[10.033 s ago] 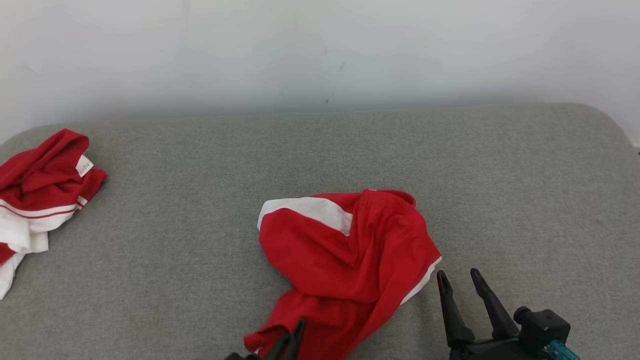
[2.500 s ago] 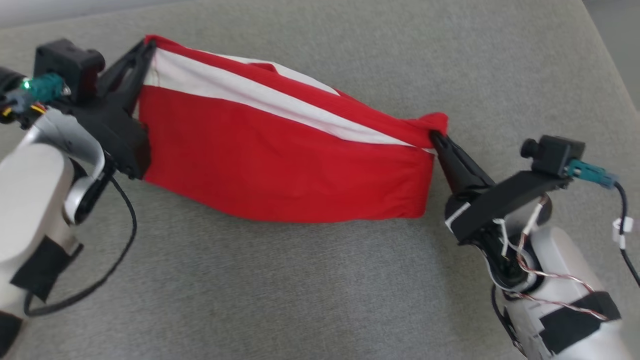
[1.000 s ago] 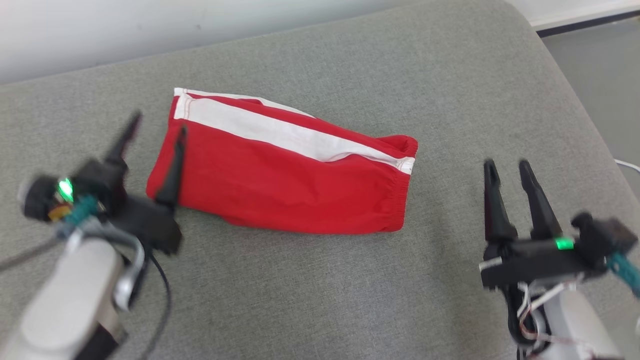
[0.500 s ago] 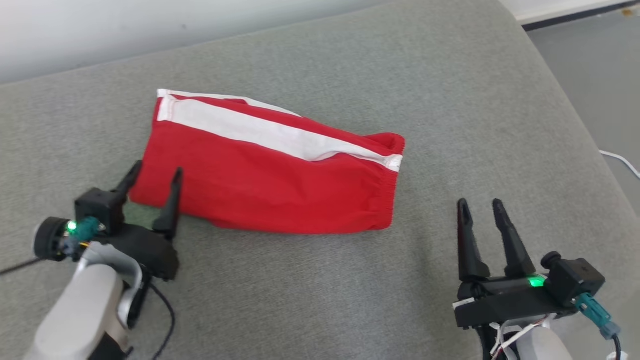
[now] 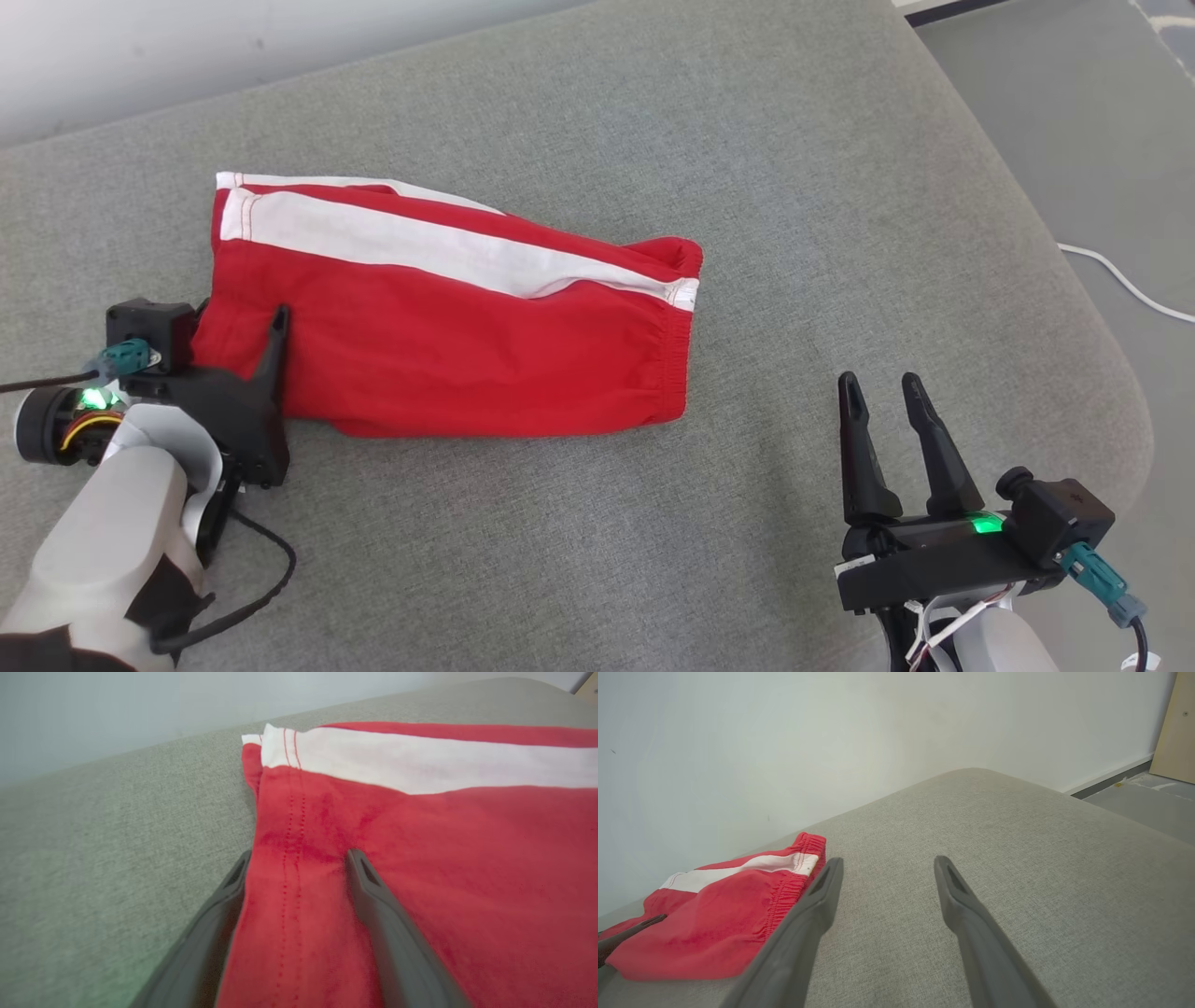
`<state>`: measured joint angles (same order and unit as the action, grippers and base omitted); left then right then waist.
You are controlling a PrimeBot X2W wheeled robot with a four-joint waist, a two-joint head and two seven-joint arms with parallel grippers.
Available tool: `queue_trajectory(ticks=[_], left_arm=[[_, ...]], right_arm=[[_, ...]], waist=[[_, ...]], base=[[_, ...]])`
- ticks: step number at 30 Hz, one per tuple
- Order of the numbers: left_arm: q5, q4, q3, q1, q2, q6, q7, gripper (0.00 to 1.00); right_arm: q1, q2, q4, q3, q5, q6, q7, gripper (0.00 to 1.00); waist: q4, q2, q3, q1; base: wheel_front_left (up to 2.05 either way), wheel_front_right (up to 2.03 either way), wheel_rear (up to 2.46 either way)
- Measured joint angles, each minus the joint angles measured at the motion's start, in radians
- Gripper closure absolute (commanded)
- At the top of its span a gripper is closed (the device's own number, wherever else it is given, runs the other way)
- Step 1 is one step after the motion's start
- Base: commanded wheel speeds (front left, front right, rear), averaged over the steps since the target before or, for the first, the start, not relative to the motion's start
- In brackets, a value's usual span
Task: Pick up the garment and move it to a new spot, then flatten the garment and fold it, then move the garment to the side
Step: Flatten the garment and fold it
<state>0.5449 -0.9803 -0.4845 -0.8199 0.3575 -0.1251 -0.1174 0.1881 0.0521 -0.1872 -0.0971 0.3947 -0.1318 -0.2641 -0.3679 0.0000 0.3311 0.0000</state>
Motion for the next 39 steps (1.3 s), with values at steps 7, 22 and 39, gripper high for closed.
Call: queue_trajectory(ticks=[7,22,39], left_arm=[[0.008,-0.049,-0.051,-0.030,-0.027,-0.004,0.013,1.00],[0.070,-0.051,-0.100,0.066,-0.107,-0.006,-0.101,1.00],[0.108,0.149,-0.086,0.295,-0.119,0.047,-0.136,1.00]], right_arm=[[0.001,0.000,0.002,0.006,-0.008,0.000,0.000,0.00],[-0.054,-0.001,-0.014,0.023,-0.028,0.000,0.000,0.00],[-0.109,-0.001,-0.024,0.053,-0.042,0.000,0.000,0.00]], waist=[[0.013,0.0001,-0.017,0.0000],[0.087,0.0000,-0.111,0.0000],[0.207,0.0001,-0.165,0.0000]], base=[[0.00,0.00,0.00],[0.00,0.00,0.00],[0.00,0.00,0.00]])
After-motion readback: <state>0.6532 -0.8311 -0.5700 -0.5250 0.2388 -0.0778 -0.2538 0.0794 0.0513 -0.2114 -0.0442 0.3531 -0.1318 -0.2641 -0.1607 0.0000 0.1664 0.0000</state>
